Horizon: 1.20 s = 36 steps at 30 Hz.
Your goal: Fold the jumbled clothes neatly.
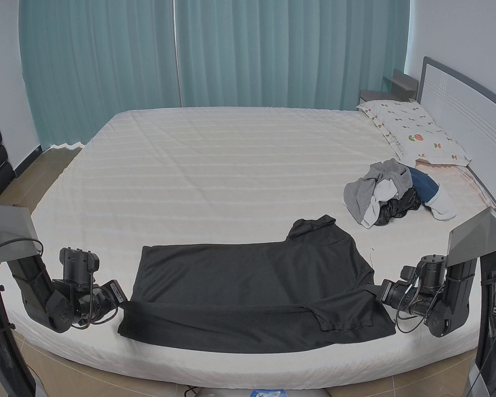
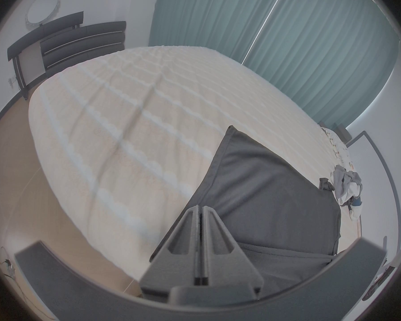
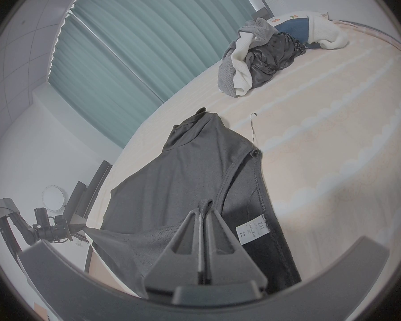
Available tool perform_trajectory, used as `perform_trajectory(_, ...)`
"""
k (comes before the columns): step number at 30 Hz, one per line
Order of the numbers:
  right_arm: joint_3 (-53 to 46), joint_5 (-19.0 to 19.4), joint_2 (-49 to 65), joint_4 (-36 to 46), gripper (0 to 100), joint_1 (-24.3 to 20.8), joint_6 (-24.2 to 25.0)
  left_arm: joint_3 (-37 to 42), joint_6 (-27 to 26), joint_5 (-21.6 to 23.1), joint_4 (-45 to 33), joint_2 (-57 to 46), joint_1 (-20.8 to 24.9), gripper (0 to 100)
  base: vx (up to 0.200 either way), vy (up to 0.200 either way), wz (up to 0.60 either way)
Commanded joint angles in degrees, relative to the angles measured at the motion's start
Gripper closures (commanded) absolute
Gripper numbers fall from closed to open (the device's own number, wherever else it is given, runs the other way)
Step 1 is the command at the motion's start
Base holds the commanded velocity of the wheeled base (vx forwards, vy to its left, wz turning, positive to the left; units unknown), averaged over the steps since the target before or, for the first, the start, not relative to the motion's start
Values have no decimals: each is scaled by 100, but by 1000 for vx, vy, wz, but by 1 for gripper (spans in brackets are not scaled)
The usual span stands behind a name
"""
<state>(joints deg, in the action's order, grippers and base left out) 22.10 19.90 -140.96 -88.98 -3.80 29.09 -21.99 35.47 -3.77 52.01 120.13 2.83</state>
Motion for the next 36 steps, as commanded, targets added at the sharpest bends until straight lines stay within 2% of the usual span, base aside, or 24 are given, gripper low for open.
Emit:
perform_trajectory(1,-259,14,376,-58,100,20,36,-191,-5,8,-498,-675,25,100,0,0,0)
perform_trajectory(4,-373,14,517,-58,100,11,36,-297,3,16,-824,-824,25,100,0,0,0)
perform_trajectory(11,-391,23,526,-58,100,11,36,-859,65,43,-2159,-833,-19,100,0,0,0)
perform_trajectory(13,-382,23,482,-58,100,-15,36,-947,82,51,-2230,-754,-28,100,0,0,0)
perform_trajectory(16,-382,23,473,-58,100,-33,27,-982,109,60,-2195,-631,-28,100,0,0,0)
perform_trajectory(17,-312,14,411,-49,100,-33,36,-1167,223,69,-2089,-191,-63,100,0,0,0)
perform_trajectory(23,31,-30,69,-58,100,-6,9,-1369,346,43,-1738,556,-160,100,0,0,0)
perform_trajectory(36,330,-65,-283,-49,100,-59,-35,-1703,320,-45,-1641,1136,-72,100,0,0,0)
